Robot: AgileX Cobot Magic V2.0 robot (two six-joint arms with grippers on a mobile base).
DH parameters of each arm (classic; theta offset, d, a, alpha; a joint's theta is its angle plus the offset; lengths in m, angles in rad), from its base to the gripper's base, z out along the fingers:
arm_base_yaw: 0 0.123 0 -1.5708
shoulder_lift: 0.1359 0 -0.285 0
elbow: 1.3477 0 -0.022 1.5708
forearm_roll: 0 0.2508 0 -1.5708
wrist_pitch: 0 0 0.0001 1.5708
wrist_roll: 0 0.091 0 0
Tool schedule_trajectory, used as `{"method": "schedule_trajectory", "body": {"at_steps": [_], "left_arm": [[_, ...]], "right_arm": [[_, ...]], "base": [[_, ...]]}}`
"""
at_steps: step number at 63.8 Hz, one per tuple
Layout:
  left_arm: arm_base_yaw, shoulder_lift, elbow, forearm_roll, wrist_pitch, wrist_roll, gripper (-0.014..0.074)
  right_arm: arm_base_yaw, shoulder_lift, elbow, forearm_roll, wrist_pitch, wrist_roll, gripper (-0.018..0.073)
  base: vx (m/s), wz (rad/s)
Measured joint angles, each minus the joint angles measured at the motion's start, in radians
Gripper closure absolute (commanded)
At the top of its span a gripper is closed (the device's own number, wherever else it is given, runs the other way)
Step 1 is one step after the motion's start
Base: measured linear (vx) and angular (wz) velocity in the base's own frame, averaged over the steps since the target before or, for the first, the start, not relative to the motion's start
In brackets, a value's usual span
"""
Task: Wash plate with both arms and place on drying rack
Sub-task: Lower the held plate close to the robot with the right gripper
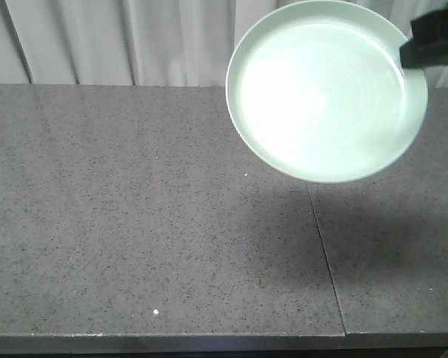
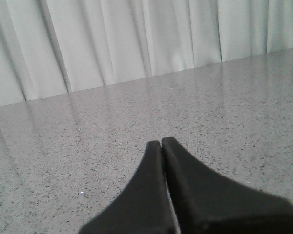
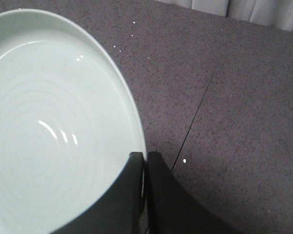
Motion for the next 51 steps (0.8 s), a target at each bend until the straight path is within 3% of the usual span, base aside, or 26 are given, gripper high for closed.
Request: {"method": "schedule_trajectory", "body": {"at_steps": [27,38,51], "left_arm": [[0.0,0.0,0.0,0.0,0.0,0.0,0.0603],[0.0,0.0,0.0,0.0,0.0,0.0,0.0603],[0.0,0.0,0.0,0.0,0.0,0.0,0.0603]], "right_arm": [[-0.003,-0.595,0.795,0.054,-0.253,-0.03,0.0564],[-0.003,-0.799,0.986,0.063,-0.283,-0.03,0.0564],[-0.003,-0.915,1.043,0.062,-0.288,-0.03,0.0564]], "base": [[0.0,0.0],[0.0,0.0],[0.0,0.0]]}}
